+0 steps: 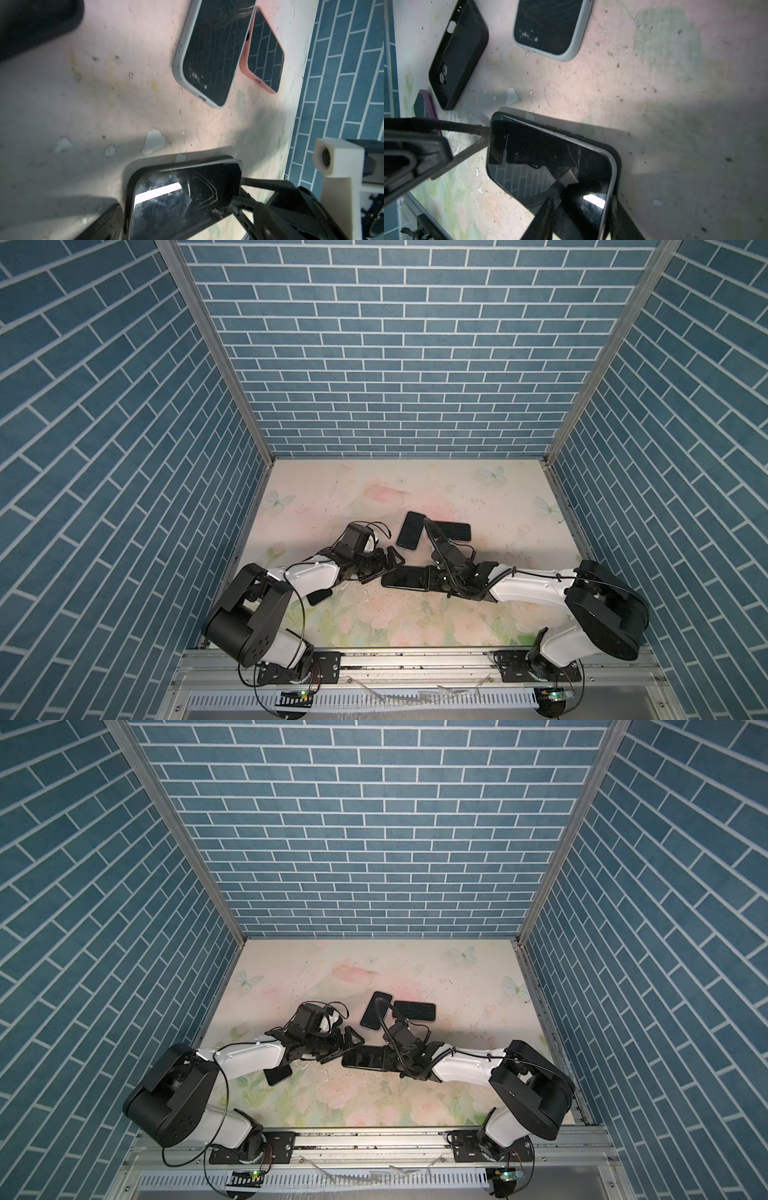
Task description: Put the phone into the phone case
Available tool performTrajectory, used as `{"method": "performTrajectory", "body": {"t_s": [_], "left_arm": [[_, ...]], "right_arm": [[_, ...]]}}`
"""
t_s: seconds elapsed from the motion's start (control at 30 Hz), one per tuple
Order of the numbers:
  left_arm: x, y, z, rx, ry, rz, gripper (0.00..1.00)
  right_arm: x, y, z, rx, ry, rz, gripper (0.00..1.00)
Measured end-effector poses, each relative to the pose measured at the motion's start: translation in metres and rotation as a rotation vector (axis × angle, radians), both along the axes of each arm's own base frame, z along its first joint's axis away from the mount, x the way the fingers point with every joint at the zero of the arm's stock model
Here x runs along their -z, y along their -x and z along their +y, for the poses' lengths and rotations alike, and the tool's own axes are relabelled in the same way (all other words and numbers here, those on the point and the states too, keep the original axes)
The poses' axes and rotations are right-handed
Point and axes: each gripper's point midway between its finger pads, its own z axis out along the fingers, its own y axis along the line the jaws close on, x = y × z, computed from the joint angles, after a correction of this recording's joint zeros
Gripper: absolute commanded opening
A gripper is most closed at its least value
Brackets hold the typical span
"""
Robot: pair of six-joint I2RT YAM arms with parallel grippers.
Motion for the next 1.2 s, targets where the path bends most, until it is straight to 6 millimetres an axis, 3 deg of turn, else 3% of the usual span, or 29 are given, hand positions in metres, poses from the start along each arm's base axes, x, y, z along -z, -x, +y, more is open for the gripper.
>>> {"method": "performTrajectory", "body": {"t_s": [0.17, 0.43, 0.8, 1.2], "left_arm": [[-0.003, 0.014, 0.006, 0.007, -0.01, 0.024, 1.0], [-0.004, 0.019, 0.009, 0.009, -0.02, 0.039, 0.98], [-0.005, 0.019, 0.006, 0.018, -0.016, 0.041, 0.93], [-0.003, 0.022, -0.003, 0.041, -0.025, 0.049, 0.93]], "right_arm": [[-0.003, 0.003, -0.018, 0.012, 0.079, -0.007, 0.67], [-0.005, 0.005, -0.037, 0.021, 0.164, 0.004, 0.69], [-0.043, -0.004, -0.043, -0.004, 0.172, -0.063, 0.8], [-0.033, 0.0, -0.066, 0.001, 0.263, -0.029, 0.83]]}}
